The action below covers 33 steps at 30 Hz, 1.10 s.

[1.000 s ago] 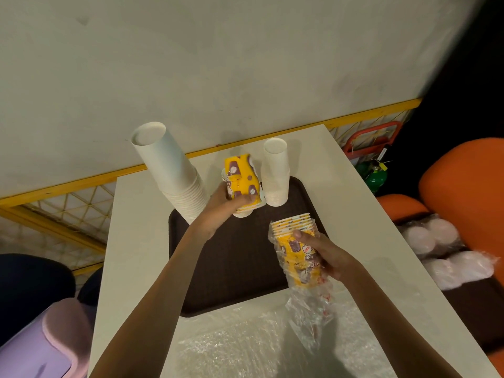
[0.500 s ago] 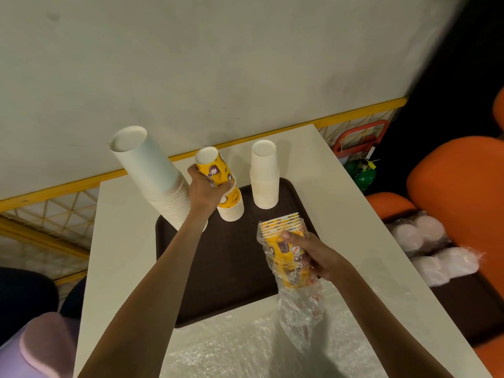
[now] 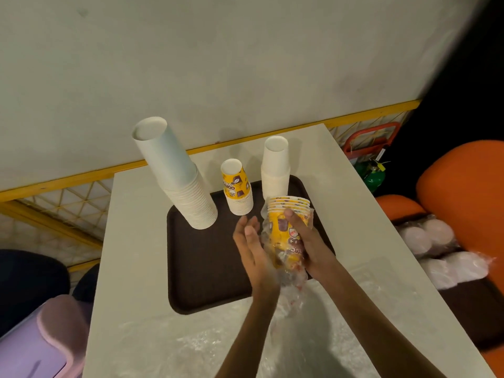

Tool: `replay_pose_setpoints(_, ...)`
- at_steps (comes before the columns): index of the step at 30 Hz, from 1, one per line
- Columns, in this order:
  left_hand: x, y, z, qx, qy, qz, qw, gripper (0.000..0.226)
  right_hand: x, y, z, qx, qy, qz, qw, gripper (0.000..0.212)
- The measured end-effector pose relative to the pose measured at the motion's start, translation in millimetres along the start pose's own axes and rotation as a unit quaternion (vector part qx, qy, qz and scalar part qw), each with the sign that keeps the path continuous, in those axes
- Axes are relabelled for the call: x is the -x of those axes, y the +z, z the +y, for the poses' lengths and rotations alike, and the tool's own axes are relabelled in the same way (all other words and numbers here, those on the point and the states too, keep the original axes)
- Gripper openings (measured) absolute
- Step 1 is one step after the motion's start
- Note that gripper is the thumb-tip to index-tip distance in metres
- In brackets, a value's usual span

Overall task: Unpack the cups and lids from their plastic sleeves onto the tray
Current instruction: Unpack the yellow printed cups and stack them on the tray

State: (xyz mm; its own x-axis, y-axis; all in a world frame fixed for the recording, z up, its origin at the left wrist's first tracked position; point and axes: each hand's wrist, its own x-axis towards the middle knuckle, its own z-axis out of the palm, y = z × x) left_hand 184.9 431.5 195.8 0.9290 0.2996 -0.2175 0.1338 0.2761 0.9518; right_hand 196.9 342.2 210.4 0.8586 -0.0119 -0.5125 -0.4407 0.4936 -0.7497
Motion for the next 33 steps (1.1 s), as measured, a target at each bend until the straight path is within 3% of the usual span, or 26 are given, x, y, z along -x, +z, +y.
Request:
replay_pose_setpoints(3,12.5,6.5,7.6,0.049,0.007,0.024,0.998,0.072,9.9,6.1,1.6,0.013,-0.026,0.007,1.000,0.069)
replay_pose_setpoints(6,17.5,10.0,16.4,0.066,0.010,0.053,0.996,0.034,23.9,11.3,10.0,0.020,-0.050,-0.013,0.998,0.064)
replay_pose_setpoints(9,22.9,10.8,20.5,0.058,0.013,0.046,0.997,0.030,33.6,11.0,19.6,0.012,-0.046,-0.027,0.999,0.062)
replay_pose_setpoints(11,27.8,7.1,23.1,0.042,0.011,0.027,0.999,0.035,40.4,11.6,16.6,0.032,-0.054,-0.030,0.998,0.065)
replay_pose_setpoints(14,24.9,-1.7,21.5,0.039,0.002,-0.029,0.999,0.067,46.1,8.9,6.4,0.097,-0.065,-0.038,0.992,0.074)
replay_pose_setpoints(15,20.7,-4.9,23.9,0.033,-0.002,-0.045,0.998,0.067,47.6,6.2,3.7,0.105,-0.070,-0.047,0.991,0.073)
replay_pose_setpoints(19,-3.3,-13.1,55.0,-0.030,0.003,-0.126,0.992,0.031,57.1,-4.4,-3.9,0.118,-0.054,-0.095,0.987,0.051)
replay_pose_setpoints(21,-16.3,-16.6,73.0,-0.108,0.001,-0.222,0.969,0.043,59.0,-8.0,-4.9,0.131,-0.038,-0.113,0.984,0.043)
replay_pose_setpoints(24,-30.0,-17.8,93.4,-0.252,-0.022,-0.350,0.902,0.064,61.2,-9.5,-5.3,0.159,-0.030,-0.132,0.978,0.039)
replay_pose_setpoints(28,-39.2,-14.1,111.2,-0.355,-0.021,-0.414,0.838,0.056,63.5,-8.5,-10.4,0.168,-0.011,-0.145,0.975,0.022)
replay_pose_setpoints(33,-41.4,-11.7,118.3,-0.398,-0.032,-0.456,0.795,0.051,66.7,-8.2,-13.0,0.174,-0.009,-0.160,0.971,0.048)
